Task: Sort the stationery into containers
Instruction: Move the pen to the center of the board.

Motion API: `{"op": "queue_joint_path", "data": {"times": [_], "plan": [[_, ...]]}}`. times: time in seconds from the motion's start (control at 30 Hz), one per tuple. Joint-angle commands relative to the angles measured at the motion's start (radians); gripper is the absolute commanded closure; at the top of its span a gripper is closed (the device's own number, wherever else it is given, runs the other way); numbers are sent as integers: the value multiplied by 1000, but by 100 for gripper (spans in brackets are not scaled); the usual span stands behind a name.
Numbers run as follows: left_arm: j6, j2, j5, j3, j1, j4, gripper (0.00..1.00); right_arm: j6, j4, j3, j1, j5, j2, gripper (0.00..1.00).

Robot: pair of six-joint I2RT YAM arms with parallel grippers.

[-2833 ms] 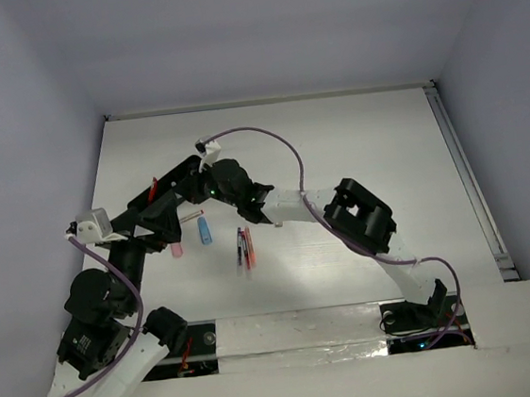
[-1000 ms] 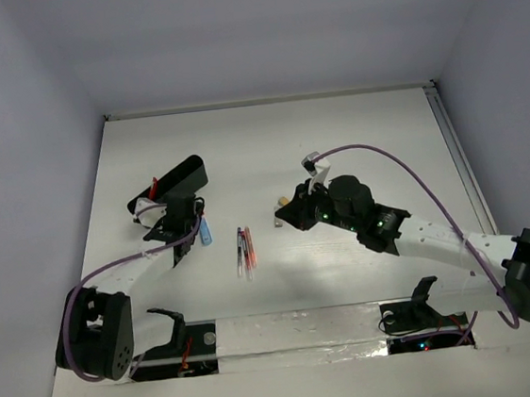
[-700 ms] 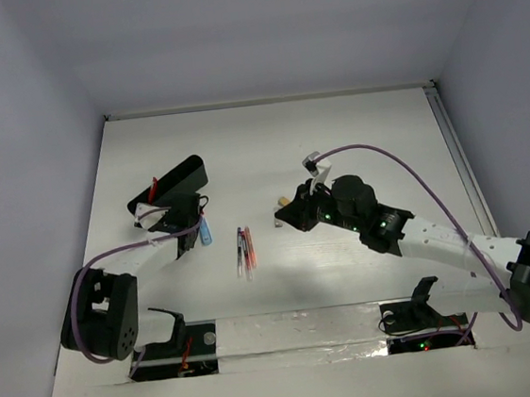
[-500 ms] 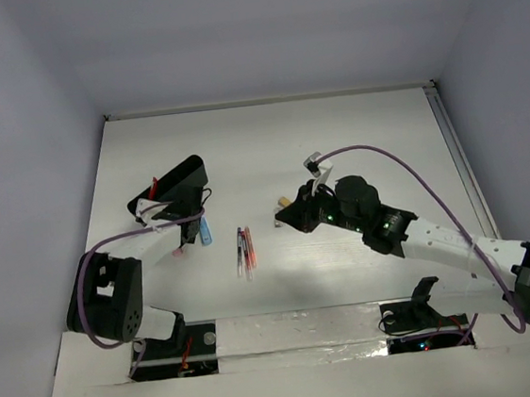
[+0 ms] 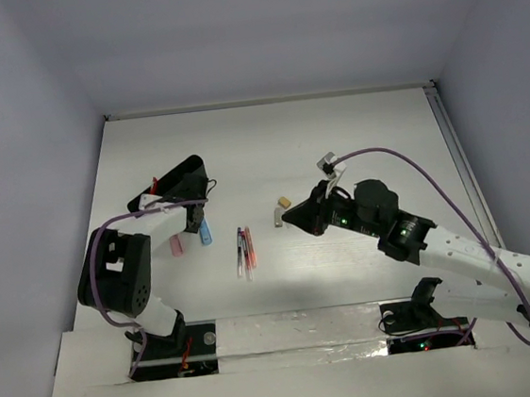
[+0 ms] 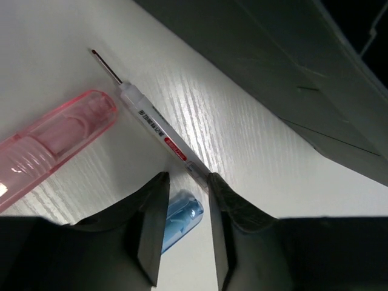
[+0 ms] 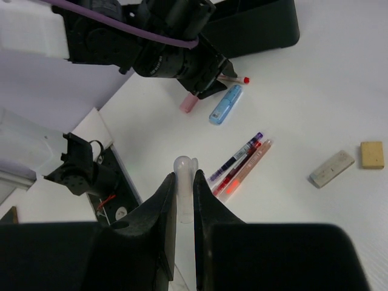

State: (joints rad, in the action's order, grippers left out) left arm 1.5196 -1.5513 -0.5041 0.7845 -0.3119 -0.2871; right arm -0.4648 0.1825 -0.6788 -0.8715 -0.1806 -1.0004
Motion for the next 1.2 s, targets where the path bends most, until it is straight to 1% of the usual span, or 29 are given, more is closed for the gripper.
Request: {"op": "queue_joint_path", "data": {"times": [0.0, 0.03, 0.13, 0.2, 0.23, 0.3, 0.37, 0.4, 0.43, 0.5, 0.6, 0.7, 0.73, 0.8, 0.83, 0.9, 0.97, 1.0, 1.17], "plan": [[67, -18, -21, 21, 7, -121, 72, 8, 9, 4, -6, 1, 48, 100], [68, -13, -19, 15, 7, -122, 75, 8, 11, 4, -6, 1, 54, 100], [94, 16, -17, -25, -16, -123, 76, 9, 0, 2, -6, 3, 63, 100], [105, 28, -11, -42, -16, -116, 79, 8, -2, 4, -6, 3, 69, 100], [105, 39, -7, -53, -16, -116, 83, 8, -2, 5, -6, 1, 69, 100], [103, 49, -1, -60, -26, -126, 86, 6, -3, 4, -6, 0, 71, 100], [100, 69, 4, -77, -47, -126, 91, 6, -5, 4, -6, 0, 74, 100], [97, 79, 12, -85, -47, -124, 92, 5, -5, 5, -6, 0, 77, 100], [94, 94, 15, -100, -59, -123, 97, 5, -3, 4, -6, 0, 78, 100], [91, 108, 15, -114, -75, -122, 100, 5, -3, 7, -6, -2, 80, 100], [80, 143, -23, -129, -95, -151, 100, 5, -6, 8, -6, -3, 82, 100], [93, 207, -79, -149, -95, -178, 87, 5, -2, 7, -6, -11, 74, 100], [96, 250, -89, -166, -95, -176, 74, 3, 0, 5, -6, -14, 69, 100], [103, 286, -112, -185, -95, -138, 61, 2, 5, 4, -6, -23, 60, 100], [105, 310, -116, -197, -95, -121, 51, 2, 6, 5, -6, -23, 59, 100], [108, 316, -125, -200, -84, -78, 46, 0, 9, 5, -6, -23, 51, 100], [108, 289, -125, -182, -72, -64, 44, 2, 11, 4, -6, -25, 48, 100], [109, 255, -122, -170, -72, -66, 41, 0, 11, 5, -6, -25, 46, 100], [116, 160, -108, -84, -61, -70, 39, 3, 9, 2, -6, -25, 40, 100]]}}
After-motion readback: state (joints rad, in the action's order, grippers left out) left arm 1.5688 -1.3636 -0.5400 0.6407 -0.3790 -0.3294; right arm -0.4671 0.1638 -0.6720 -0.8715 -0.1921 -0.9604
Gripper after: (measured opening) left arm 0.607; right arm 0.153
